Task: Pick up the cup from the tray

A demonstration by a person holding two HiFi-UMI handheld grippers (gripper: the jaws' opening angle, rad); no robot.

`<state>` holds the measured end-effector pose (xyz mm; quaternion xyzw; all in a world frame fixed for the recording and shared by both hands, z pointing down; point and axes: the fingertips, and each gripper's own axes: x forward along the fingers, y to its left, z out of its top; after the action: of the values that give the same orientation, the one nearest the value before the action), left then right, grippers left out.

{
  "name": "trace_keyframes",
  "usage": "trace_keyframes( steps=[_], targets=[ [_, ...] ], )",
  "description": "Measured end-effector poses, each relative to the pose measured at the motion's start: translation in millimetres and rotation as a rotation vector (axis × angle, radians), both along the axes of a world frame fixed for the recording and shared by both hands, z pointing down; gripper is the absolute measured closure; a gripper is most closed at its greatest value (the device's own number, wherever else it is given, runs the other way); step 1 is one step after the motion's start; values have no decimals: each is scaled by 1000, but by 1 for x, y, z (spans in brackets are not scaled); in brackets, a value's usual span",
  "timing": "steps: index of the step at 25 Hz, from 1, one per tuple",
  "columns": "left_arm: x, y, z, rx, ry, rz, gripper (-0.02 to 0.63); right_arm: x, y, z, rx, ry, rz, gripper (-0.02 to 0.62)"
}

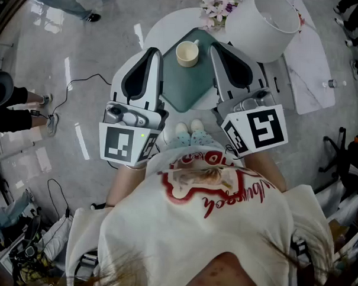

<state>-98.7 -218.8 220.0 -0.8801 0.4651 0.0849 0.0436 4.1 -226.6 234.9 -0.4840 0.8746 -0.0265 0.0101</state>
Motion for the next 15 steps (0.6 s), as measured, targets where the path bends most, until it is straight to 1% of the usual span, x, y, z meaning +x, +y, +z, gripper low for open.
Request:
trace_keyframes(
  steps=[6,15],
  targets=[
    [6,7,-2,7,14,1,591,-1,8,3,5,-2,-11,571],
    [5,29,0,16,2,-43,591,3,20,1,21,-21,-42,571]
  ],
)
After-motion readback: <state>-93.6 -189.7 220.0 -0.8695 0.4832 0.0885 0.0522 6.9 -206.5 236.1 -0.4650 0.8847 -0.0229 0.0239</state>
